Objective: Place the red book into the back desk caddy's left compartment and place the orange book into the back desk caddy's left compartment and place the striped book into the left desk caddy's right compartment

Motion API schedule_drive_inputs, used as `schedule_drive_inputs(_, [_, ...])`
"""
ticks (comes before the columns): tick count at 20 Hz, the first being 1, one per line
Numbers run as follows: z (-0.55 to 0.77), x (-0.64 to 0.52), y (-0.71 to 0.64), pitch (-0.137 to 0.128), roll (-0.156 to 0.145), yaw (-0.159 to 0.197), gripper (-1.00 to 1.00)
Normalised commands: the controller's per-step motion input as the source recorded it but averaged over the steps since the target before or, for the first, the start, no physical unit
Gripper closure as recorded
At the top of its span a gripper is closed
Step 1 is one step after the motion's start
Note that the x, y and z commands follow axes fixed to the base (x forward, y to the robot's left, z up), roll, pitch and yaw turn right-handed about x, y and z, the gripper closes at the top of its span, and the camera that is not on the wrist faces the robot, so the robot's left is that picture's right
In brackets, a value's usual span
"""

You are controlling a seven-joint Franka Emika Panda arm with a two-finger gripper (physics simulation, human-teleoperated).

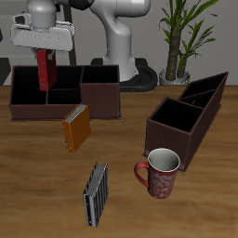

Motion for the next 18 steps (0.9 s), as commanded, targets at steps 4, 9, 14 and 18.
schedule_drive_inputs(4, [-0.03, -0.19, -0.07, -0.012, -0.037, 0.004, 1.00])
schedule_drive_inputs(9, [-0.07, -0.28, -0.05, 0.014, -0.010, 0.034, 1.00])
schedule_drive_inputs(14, [-0.09, -0.10, -0.18, 0.049, -0.025, 0.098, 1.00])
schedule_drive_inputs(18, [0.07, -0.10, -0.36, 0.018, -0.013, 0.015, 1.00])
